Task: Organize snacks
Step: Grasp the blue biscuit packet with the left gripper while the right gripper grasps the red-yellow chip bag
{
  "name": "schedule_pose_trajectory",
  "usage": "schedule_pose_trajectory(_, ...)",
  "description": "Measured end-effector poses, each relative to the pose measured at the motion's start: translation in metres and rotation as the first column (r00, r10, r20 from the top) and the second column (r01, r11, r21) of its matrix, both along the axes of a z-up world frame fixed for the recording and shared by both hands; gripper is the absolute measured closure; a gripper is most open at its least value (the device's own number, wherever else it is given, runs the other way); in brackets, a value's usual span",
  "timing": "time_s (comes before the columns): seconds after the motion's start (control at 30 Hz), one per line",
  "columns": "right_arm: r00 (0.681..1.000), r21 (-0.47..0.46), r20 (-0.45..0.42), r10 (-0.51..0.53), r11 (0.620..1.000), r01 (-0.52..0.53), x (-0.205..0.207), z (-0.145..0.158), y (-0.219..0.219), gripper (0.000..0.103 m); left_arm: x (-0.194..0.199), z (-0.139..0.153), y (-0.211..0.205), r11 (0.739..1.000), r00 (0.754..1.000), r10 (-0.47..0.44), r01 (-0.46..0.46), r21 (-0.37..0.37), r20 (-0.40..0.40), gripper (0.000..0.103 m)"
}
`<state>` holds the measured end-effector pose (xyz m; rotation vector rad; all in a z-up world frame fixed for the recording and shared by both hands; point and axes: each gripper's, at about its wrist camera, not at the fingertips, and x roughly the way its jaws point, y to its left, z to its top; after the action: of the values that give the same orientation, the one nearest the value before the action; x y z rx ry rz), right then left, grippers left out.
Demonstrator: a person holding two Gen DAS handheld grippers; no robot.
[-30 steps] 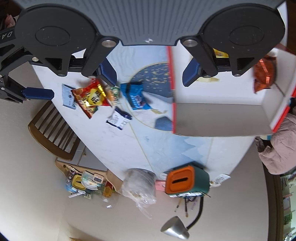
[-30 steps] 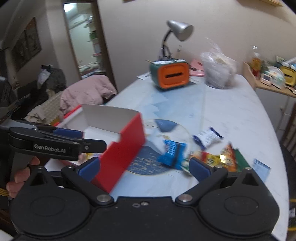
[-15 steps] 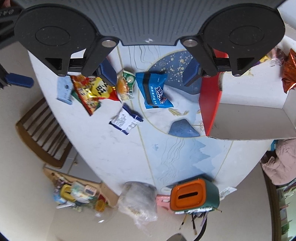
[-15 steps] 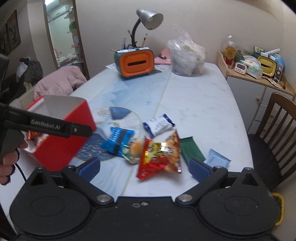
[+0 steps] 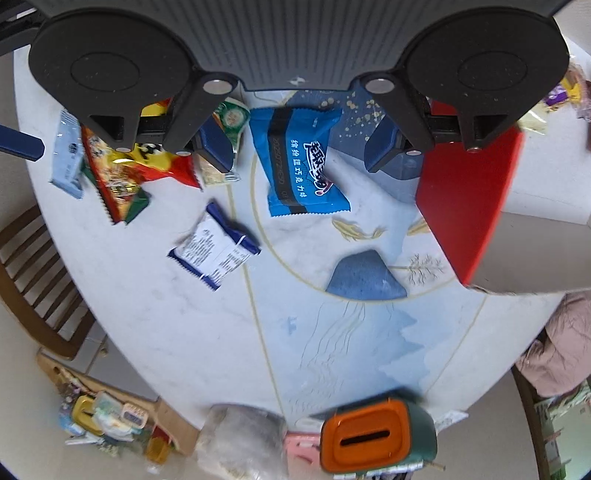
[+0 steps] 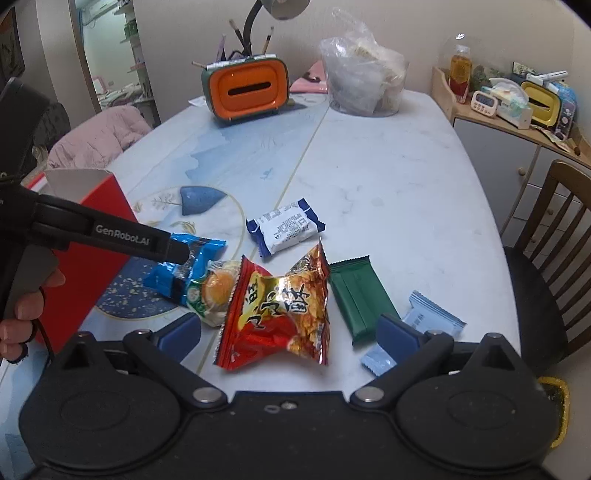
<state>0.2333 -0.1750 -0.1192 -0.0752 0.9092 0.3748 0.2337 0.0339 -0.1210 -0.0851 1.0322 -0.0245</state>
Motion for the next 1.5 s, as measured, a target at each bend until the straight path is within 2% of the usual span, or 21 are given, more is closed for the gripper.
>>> schedule_pose_trajectory(0.3,0.998,0.003,-0.055,0.009,1.000,-0.009,0.026,-0.024,0.007,0.003,0.024,-0.027,0.008,0.997,0.996,0.050,-0.054,-0.052,-0.078,0.025)
schedule_pose_trajectory(0.5,0.997,-0.011,-0.083,-0.003,1.000,0.003,0.036,-0.037,0.010,0.005,0.030,-0.036,0.008,0.997,0.994,0.053,-0.059,-0.058,-0.092,0.025)
schedule_pose_trajectory(0.57,0.996,-0.009,-0.090,-0.001,1.000,0.000,0.037,-0.039,0.011,0.007,0.030,-0.039,0.008,0.996,0.995,0.054,-0.059,-0.065,-0.090,0.025)
schedule_pose_trajectory(0.77,0.996,-0.012,-0.093,0.007,1.000,-0.008,0.038,-0.042,0.016,0.022,0.028,-0.039,0.004,0.998,0.997,0.032,-0.036,-0.057,-0.066,0.027)
schedule_pose_trajectory(0.83,0.995,-0.013,-0.095,0.007,1.000,-0.008,0.038,-0.043,0.017,0.029,0.028,-0.039,0.004,0.998,0.998,0.033,-0.036,-0.054,-0.061,0.033)
schedule_pose_trajectory(0.93,0.996,-0.016,-0.093,0.003,1.000,-0.005,0.038,-0.043,0.017,0.035,0.027,-0.038,0.003,0.999,0.998,0.032,-0.034,-0.034,-0.058,0.042)
schedule_pose_trajectory(1.07,0.996,-0.023,-0.089,-0.001,1.000,-0.001,0.036,-0.042,0.019,0.036,0.025,-0.037,-0.001,1.000,0.999,0.014,-0.013,0.007,-0.050,0.058)
schedule_pose_trajectory(1.2,0.997,-0.036,-0.081,-0.012,0.999,0.009,0.033,-0.040,0.020,0.038,0.024,-0.035,0.001,1.000,0.999,0.015,-0.015,0.003,-0.050,0.064)
schedule_pose_trajectory(1.5,0.997,-0.028,-0.062,-0.036,0.999,0.034,0.019,-0.026,0.017,0.039,0.009,-0.023,0.004,1.000,0.999,0.010,-0.010,0.008,-0.034,0.065)
